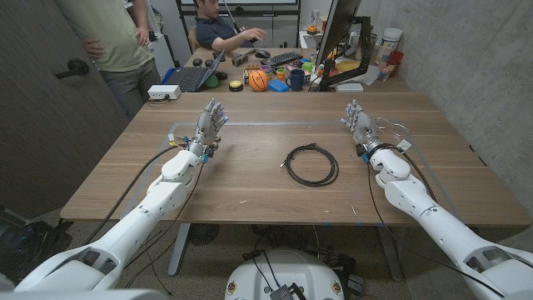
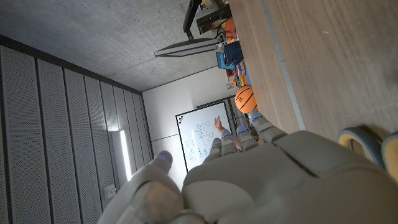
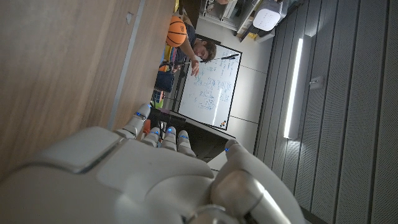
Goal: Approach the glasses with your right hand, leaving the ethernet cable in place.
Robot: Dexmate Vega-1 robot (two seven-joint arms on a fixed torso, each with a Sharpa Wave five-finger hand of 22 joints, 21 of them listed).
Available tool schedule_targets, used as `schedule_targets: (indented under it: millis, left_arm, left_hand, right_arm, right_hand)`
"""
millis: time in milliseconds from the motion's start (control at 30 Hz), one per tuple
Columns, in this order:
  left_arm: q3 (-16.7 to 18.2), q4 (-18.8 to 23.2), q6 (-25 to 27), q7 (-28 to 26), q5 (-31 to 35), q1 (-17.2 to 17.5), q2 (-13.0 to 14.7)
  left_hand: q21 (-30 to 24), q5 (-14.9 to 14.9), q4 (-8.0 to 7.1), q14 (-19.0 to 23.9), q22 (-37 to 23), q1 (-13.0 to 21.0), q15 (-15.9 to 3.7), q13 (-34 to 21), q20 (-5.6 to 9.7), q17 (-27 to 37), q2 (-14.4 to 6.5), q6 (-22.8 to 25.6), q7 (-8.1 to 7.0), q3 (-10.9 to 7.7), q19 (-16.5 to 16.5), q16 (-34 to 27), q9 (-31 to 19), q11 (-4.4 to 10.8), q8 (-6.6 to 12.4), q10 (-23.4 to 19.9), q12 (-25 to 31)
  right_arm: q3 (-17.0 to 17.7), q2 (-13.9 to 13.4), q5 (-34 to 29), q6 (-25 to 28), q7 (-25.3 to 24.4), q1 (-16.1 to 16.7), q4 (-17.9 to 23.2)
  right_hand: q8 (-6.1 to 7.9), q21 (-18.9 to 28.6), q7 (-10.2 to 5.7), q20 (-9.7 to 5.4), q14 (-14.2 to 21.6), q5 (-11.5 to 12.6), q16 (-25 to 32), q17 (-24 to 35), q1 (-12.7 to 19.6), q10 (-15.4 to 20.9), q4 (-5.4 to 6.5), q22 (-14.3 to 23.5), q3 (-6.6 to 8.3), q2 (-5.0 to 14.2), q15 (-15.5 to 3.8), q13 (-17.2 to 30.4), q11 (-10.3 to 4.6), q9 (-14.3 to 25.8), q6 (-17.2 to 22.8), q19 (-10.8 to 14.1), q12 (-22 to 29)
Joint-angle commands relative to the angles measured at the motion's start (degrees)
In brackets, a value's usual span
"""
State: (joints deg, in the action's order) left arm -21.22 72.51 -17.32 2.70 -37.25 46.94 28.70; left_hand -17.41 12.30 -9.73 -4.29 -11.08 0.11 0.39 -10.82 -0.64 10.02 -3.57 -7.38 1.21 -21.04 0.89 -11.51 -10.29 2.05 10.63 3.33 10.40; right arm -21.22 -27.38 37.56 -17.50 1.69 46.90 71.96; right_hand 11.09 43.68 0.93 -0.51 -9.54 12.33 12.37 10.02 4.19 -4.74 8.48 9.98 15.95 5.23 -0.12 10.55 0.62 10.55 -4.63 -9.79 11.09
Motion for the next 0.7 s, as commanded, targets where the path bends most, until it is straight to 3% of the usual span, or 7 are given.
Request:
schedule_targets:
  millis: [33,300,700]
  left_arm:
    - [0.00,-1.35,-0.93,0.54,-0.02,-0.63,-0.43]
    - [-0.09,-1.11,-0.96,0.56,0.05,-0.47,-0.42]
    - [-0.10,-0.39,-0.80,0.14,0.25,-0.01,-0.13]
  left_hand:
    - [-0.21,0.22,0.00,-0.52,-0.10,0.04,-0.02,-0.07,-0.22,0.23,-1.68,-0.38,0.02,-0.36,0.25,-0.40,-0.24,0.11,0.25,0.44,0.36]
    - [-0.12,0.25,0.01,-0.53,-0.11,0.05,0.02,-0.07,-0.16,0.23,-1.72,-0.38,0.07,-0.22,0.28,-0.39,-0.24,0.15,0.25,0.42,0.37]
    - [0.09,0.29,0.01,-0.52,-0.12,0.07,0.03,-0.07,-0.06,0.23,-1.81,-0.32,0.05,0.08,0.36,-0.38,-0.23,0.11,0.27,0.44,0.37]
  right_arm:
    - [-0.07,1.10,0.21,-0.86,0.07,-0.93,-1.40]
    - [0.07,0.86,-0.13,-2.35,0.99,-1.15,-1.54]
    - [0.54,-0.43,-2.07,-6.15,2.26,-1.96,-0.95]
  right_hand:
    - [0.18,0.27,0.16,-0.43,-1.71,0.25,0.32,0.24,0.02,-0.43,0.02,0.10,0.36,2.52,-0.12,0.23,0.11,0.10,-0.49,-3.24,0.23]
    - [0.14,0.13,-0.07,0.26,-1.46,0.26,0.31,0.21,0.22,-0.40,-0.09,0.10,0.42,2.44,-0.23,0.22,-0.12,0.10,-0.39,-2.99,0.17]
    - [0.10,-0.39,-3.44,1.18,-0.49,0.08,0.41,0.31,-0.47,-0.57,0.00,0.08,-0.85,0.51,0.99,0.25,-0.37,0.13,0.03,-2.15,-0.03]
